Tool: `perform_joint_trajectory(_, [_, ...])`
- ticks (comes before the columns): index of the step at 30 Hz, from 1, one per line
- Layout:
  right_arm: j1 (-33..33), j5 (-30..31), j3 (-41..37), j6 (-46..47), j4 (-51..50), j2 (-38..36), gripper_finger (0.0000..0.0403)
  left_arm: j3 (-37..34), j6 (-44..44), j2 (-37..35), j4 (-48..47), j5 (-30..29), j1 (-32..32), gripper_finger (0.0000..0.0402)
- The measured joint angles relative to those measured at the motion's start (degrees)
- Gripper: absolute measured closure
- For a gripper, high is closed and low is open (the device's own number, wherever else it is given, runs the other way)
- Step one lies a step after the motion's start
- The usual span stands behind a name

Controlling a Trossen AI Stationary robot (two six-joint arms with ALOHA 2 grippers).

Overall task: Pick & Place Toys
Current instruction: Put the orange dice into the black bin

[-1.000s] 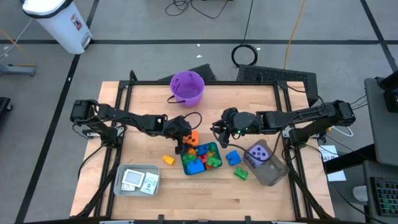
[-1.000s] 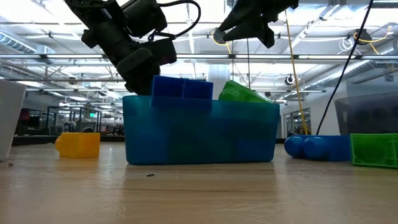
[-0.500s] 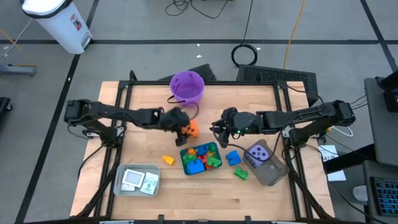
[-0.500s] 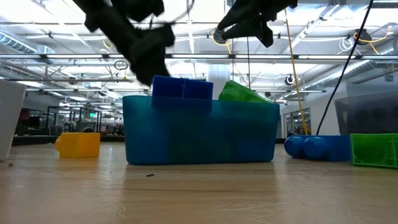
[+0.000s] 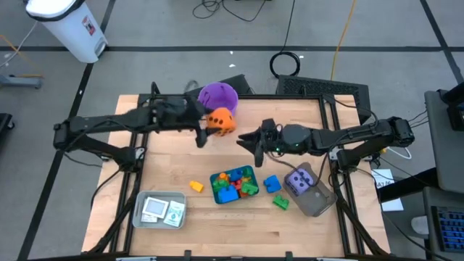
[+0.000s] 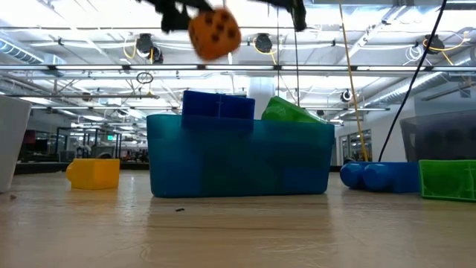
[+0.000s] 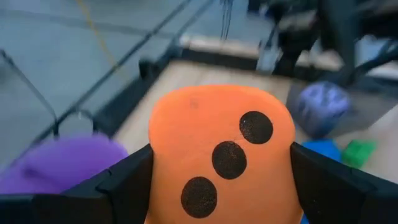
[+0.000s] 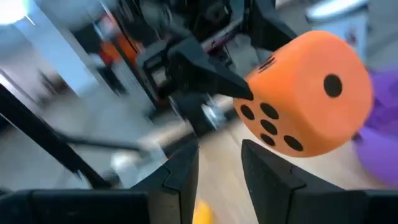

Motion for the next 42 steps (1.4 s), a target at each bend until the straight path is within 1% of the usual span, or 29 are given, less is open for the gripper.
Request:
perform_joint_trajectory(3, [-0.8, -0.01, 0.0, 1.2, 8.3, -0.12, 0.0289, 3.56, 1.18, -2.2, 0.2, 1.08, 0.27, 0.008])
perform_joint_trajectory(7, [-3.61, 0.05, 0.0, 5.78, 17.82, -2.1, 0.0289, 7.58, 1.97, -3.8, -0.27, 3.17, 0.27, 0.0082])
perform_joint_trajectory(11, [-6.94, 0.04, 0.0, 7.5, 22.59, -5.59, 0.0288, 10.36, 1.38, -5.22, 0.18, 5.11, 0.21, 0.0077])
perform_joint_trajectory(16, [-9.05, -0.03, 0.02, 9.72, 25.96, -8.49, 0.0281, 11.3, -2.08, -5.29, 2.03, 5.19, 0.21, 0.0083])
perform_joint_trajectory(19, [-9.44, -0.27, 0.02, 10.27, 30.69, -8.57, 0.0256, 11.32, -5.12, -5.24, 5.89, 5.37, 0.48, 0.008])
perform_joint_trajectory(21, [-9.96, -1.67, 0.02, 10.07, 33.98, -8.57, 0.0232, 11.34, -7.54, -4.8, 8.56, 6.04, 0.71, 0.0077])
perform_joint_trajectory(24, [-11.5, -5.84, 0.02, 9.93, 37.14, -8.62, 0.0191, 11.34, -12.83, -4.07, 11.73, 6.91, 1.63, 0.0078])
perform_joint_trajectory(27, [-12.64, -9.46, 0.54, 8.86, 41.03, -8.5, 0.015, 11.34, -20.01, -3.49, 15.41, 6.92, 3.02, 0.0084])
perform_joint_trajectory(29, [-12.66, -10.82, 2.36, 3.94, 41.74, -8.57, 0.0126, 11.34, -25.39, -3.07, 17.58, 6.89, 4.28, 0.0084])
perform_joint_trajectory(31, [-11.73, -13.12, 5.24, -3.63, 39.7, -8.63, 0.0107, 11.34, -30.75, -2.48, 19.6, 6.88, 5.47, 0.0083])
perform_joint_trajectory(32, [-10.98, -13.62, 7.03, -8.16, 37.14, -8.63, 0.0098, 11.34, -33.17, -2.23, 20.56, 7.0, 6.1, 0.0081])
perform_joint_trajectory(35, [-8.33, -12.85, 13.29, -25.24, 23.68, -8.29, 0.0077, 11.34, -39.63, -1.6, 23.39, 8.61, 7.8, 0.008])
perform_joint_trajectory(37, [-6.84, -9.2, 17.78, -35.93, 14.83, -7.36, 0.0066, 11.34, -43.54, -1.29, 25.13, 9.25, 8.71, 0.0083])
perform_joint_trajectory(39, [-5.4, -5.1, 21.35, -45.21, 8.63, -5.98, 0.0056, 11.41, -47.12, -0.72, 27.13, 9.74, 9.13, 0.0086])
perform_joint_trajectory(42, [-4.22, -0.1, 23.43, -56.33, 6.72, -3.86, 0.0046, 11.37, -51.47, -0.19, 28.77, 9.76, 9.67, 0.0087])
